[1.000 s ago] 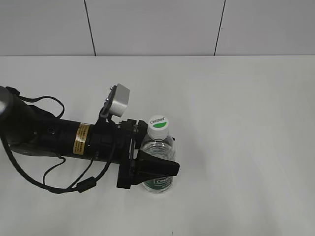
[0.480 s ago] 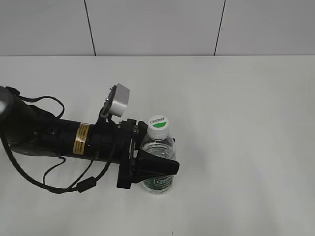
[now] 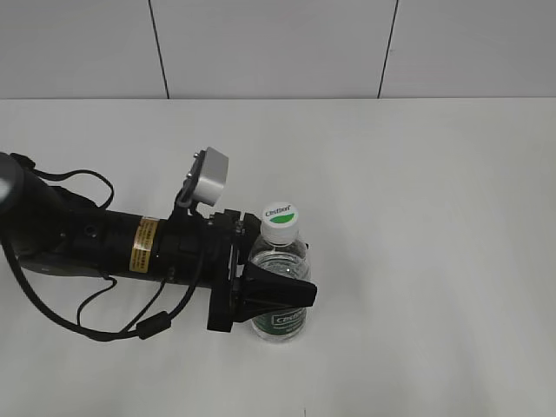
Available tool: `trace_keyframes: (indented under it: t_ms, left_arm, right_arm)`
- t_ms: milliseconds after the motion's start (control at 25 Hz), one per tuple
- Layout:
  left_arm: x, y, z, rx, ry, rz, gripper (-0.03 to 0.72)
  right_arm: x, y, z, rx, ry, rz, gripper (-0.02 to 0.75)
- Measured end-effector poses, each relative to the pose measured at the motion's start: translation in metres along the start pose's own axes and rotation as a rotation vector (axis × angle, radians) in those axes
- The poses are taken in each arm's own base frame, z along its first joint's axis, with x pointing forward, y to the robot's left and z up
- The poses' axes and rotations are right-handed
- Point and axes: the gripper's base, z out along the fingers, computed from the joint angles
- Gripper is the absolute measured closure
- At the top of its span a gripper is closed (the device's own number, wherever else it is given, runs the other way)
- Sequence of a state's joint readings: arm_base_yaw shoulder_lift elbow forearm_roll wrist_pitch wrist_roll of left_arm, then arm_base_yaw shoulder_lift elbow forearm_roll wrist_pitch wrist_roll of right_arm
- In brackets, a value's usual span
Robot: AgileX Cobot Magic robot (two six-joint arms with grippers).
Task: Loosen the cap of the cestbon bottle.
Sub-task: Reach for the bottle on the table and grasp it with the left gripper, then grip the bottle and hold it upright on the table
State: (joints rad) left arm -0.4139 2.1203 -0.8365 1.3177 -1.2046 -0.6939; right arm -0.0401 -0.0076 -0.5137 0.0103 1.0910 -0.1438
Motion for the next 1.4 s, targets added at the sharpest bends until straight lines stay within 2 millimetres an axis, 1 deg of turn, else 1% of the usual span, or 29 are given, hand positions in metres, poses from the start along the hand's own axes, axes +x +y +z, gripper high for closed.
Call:
trace_keyframes:
  t_ms: [240,360,520,800,1120,1280,1400]
  left_arm:
    - [-0.002,0.002,0.0,-0.018,-0.014,-0.008,0.23]
    - [-0.005,0.002,-0.001,-0.03,-0.017,0.0,0.246]
    - [-0.008,0.002,-0.002,-0.04,-0.011,0.013,0.247]
    - [-0.019,0.007,-0.001,-0.045,-0.028,0.053,0.25]
    - [-0.045,0.021,0.003,-0.055,-0.07,0.144,0.249]
    - [-0.049,0.024,0.003,-0.072,-0.075,0.157,0.249]
    - [-0.049,0.027,0.003,-0.09,-0.063,0.156,0.249]
  right_arm:
    - [0.0,0.0,0.0,0.0,0.0,0.0,0.177]
    - [0.0,0.0,0.0,0.0,0.0,0.0,0.177]
    - [0.0,0.0,0.0,0.0,0.0,0.0,0.177]
    - [0.0,0.0,0.0,0.0,0.0,0.0,0.177]
    - [0.0,0.0,0.0,0.0,0.0,0.0,0.177]
    - [0.0,0.0,0.0,0.0,0.0,0.0,0.177]
    - [0.0,0.0,0.0,0.0,0.0,0.0,0.177]
